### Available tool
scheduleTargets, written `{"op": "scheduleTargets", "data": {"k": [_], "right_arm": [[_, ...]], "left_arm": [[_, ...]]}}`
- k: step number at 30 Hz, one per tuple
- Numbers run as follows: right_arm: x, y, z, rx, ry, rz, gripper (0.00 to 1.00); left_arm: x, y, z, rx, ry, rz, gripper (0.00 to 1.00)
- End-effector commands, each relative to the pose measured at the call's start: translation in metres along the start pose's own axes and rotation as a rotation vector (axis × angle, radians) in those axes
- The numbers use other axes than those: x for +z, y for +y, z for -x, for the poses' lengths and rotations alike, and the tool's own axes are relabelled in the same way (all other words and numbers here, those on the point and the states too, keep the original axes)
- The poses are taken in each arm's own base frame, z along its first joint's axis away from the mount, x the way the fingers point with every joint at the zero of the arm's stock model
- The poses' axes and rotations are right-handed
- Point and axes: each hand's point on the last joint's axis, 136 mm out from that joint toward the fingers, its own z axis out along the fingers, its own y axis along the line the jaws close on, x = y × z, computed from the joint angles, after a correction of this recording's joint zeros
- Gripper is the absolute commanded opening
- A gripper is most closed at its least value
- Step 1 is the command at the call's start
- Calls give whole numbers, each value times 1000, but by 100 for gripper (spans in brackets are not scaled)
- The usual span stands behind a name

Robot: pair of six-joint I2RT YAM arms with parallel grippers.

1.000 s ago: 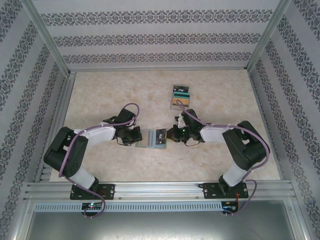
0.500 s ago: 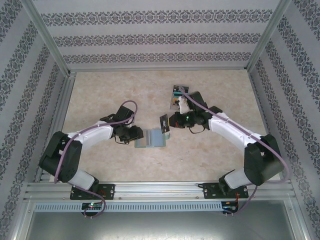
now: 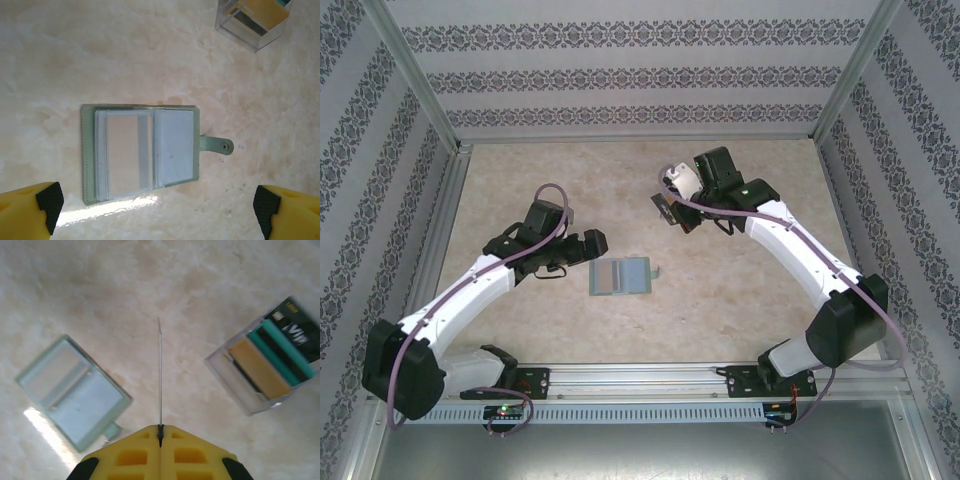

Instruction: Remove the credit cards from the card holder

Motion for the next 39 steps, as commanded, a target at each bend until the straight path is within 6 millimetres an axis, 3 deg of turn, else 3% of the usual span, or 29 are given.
{"op": "scheduleTargets", "data": {"k": [1,7,14,20,28,39], "right_arm": [[-4,-24,13,-222,12,-97,0],[9,-44,18,-348,73,-155,0],[44,-87,13,-551,196,-297,0],[68,-116,27,-618,213,-323,0],[99,-133,22,-695,269,-327,0],[115,-152,4,-660,306,-316,0]], "left_arm": [[-15,9,3,16,-26,43,99],[-24,12,4,46,-40,62,99],[-30,11,9,47,-64,62,99],[-32,10,9,51,-64,70,99],[-30,10,8,51,-45,72,99],[-27,10,11,66,-28,88,99]]}}
